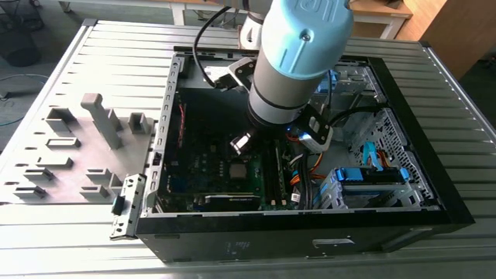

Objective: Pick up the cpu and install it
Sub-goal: 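Close the cpu cover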

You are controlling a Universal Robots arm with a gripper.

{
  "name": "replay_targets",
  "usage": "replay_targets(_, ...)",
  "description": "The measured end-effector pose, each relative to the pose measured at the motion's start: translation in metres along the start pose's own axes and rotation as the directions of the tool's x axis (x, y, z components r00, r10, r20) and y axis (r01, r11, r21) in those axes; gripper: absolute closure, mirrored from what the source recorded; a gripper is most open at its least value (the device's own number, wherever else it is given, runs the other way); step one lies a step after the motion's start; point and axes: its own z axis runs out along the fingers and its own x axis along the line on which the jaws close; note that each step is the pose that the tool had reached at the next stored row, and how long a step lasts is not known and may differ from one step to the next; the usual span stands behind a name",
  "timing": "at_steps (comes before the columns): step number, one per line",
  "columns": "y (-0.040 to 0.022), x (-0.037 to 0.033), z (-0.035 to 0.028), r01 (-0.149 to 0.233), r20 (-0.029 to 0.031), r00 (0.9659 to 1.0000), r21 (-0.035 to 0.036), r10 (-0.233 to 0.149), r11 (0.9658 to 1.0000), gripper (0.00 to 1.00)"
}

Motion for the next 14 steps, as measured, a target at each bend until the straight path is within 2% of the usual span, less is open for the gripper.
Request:
replay_targets(4, -0.0052, 0.0014, -0.0012, 0.0, 0.0078, 1.0, -0.0109, 0.0, 0.9999, 0.89)
replay_targets(7, -0.0079, -0.002, -0.0014, 0.001, 0.0113, 0.9999, -0.0163, 0.0, 0.9999, 0.89)
replay_targets(14, -0.0096, -0.0064, -0.0012, 0.001, 0.0116, 0.9999, -0.0167, 0.0, 0.9999, 0.89)
